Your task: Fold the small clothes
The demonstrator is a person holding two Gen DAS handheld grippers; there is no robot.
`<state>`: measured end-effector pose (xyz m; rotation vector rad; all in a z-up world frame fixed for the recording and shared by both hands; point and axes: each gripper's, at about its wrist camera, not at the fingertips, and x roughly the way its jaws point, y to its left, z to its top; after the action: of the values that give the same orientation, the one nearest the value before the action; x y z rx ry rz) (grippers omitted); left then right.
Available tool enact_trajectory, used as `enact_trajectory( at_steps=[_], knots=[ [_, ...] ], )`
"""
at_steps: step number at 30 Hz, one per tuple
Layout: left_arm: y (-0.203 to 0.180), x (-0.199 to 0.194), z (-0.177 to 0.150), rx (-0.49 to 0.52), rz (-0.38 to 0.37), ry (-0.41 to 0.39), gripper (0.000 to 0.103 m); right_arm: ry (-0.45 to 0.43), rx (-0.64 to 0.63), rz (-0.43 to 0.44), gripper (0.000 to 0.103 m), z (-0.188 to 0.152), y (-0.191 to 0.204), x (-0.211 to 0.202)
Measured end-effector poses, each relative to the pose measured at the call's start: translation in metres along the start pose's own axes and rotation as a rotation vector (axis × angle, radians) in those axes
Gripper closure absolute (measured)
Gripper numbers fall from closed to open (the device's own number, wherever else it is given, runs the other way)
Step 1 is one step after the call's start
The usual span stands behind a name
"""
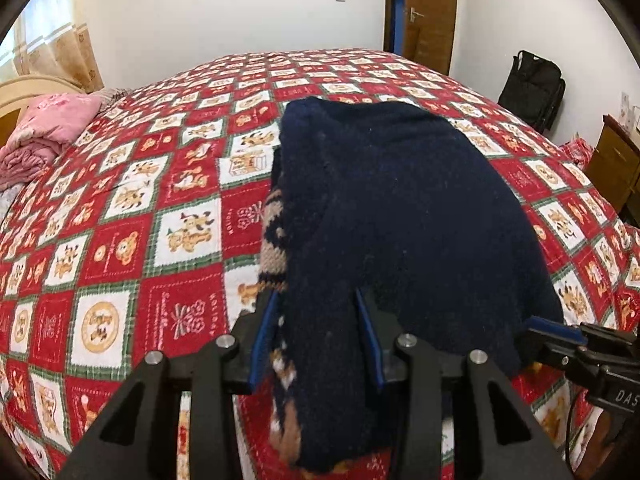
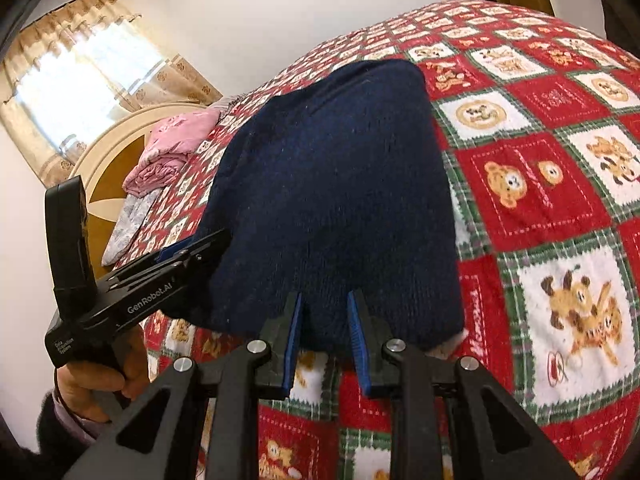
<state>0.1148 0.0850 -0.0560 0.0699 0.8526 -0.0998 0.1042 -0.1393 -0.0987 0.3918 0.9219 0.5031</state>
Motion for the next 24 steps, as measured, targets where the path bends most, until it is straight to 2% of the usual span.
enact_trajectory(
  at_steps=[3, 5, 7, 8, 9, 10, 12, 16, 19, 24],
  knots=[
    [-0.001, -0.002, 0.0, 0.0, 0.01, 0.006, 0.06, 0.022, -0.005, -0.003, 0.078, 0.003, 0.003, -0.004],
    [0.0, -0.006, -0.001, -0.015, -0.008, 0.013, 0.059, 0.001, -0.019, 0.011, 0.078, 0.006, 0.007, -0.018],
    [0.004, -0.012, -0.002, -0.03, -0.041, 0.016, 0.052, -0.047, -0.071, 0.006, 0.077, 0.007, 0.013, -0.038],
    [0.006, -0.013, -0.003, -0.039, -0.047, 0.019, 0.045, -0.064, -0.098, -0.016, 0.075, 0.008, 0.014, -0.044],
    [0.008, -0.015, -0.003, -0.047, -0.045, 0.02, 0.041, -0.078, -0.123, -0.045, 0.065, 0.007, 0.015, -0.05],
    [0.011, -0.016, -0.004, -0.054, -0.043, 0.021, 0.04, -0.093, -0.148, -0.081, 0.05, 0.007, 0.014, -0.057],
    [0.012, -0.015, -0.004, -0.058, -0.035, 0.032, 0.039, -0.118, -0.164, -0.114, 0.038, 0.009, 0.009, -0.065],
    [0.011, -0.023, -0.003, -0.074, -0.06, 0.014, 0.039, -0.133, -0.113, -0.143, 0.038, 0.013, -0.013, -0.076],
    [0.022, -0.029, 0.003, -0.17, -0.163, 0.01, 0.035, -0.125, -0.042, -0.146, 0.038, 0.019, -0.033, -0.079],
    [0.036, -0.027, 0.022, -0.32, -0.255, 0.013, 0.026, -0.11, 0.075, -0.081, 0.038, 0.041, -0.055, -0.081]
  ],
)
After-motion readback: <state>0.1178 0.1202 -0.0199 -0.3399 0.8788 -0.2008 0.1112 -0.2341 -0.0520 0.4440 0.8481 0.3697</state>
